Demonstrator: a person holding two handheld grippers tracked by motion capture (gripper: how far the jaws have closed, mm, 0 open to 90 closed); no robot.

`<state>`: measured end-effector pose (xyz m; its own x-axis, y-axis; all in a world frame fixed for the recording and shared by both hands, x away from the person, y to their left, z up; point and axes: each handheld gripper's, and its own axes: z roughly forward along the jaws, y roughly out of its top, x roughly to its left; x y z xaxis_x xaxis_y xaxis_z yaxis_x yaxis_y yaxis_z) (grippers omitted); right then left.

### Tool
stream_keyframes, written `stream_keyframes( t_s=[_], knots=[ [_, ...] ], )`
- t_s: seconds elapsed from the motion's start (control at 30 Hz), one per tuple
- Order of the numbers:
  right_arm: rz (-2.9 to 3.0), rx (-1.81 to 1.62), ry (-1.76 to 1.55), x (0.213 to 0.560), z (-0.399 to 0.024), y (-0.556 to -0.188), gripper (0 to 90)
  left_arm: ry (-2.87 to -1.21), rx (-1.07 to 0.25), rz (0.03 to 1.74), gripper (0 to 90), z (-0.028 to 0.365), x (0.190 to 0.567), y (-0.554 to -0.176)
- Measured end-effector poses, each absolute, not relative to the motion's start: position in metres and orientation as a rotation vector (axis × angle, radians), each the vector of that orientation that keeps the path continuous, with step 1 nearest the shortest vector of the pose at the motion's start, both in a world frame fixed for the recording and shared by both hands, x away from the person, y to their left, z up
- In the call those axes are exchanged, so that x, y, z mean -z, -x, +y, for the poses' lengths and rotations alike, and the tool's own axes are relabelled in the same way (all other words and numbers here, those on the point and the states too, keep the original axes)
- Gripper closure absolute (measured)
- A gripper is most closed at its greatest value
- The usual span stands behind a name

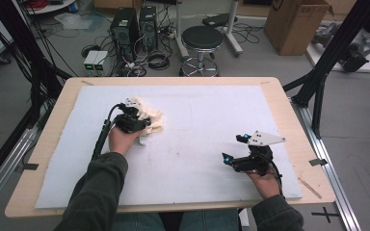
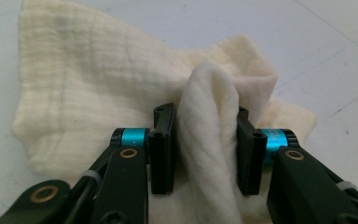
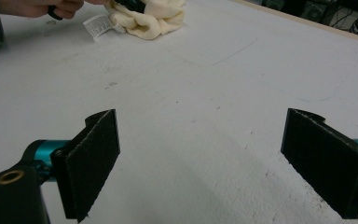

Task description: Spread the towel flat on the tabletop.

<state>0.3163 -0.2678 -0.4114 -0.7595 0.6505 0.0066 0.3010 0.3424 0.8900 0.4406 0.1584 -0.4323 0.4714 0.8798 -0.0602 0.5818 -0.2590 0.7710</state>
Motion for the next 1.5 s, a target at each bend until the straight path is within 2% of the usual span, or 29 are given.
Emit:
stream_keyframes(
  t_s=[0.27,0.37,0.87,1.33,1.5],
  knots=[
    [2.268,-1.384,-0.829,0.412,-0.267,-0.317,10.7,-1.965,-0.506,1.223,79.2,0.158,0.434,-0.441],
    [2.267,-1.386,-0.826,0.412,-0.266,-0.317,10.7,-1.960,-0.505,1.203,81.8,0.160,0.428,-0.439],
    [2.273,-1.368,-0.825,0.412,-0.264,-0.316,10.7,-1.900,-0.446,1.104,82.3,0.155,0.395,-0.415],
    [2.259,-1.372,-0.818,0.411,-0.265,-0.312,10.7,-1.916,-0.358,0.913,82.3,0.129,0.356,-0.368],
    [2.258,-1.377,-0.819,0.410,-0.264,-0.311,10.7,-1.922,-0.277,0.840,82.3,0.111,0.345,-0.348]
  ],
)
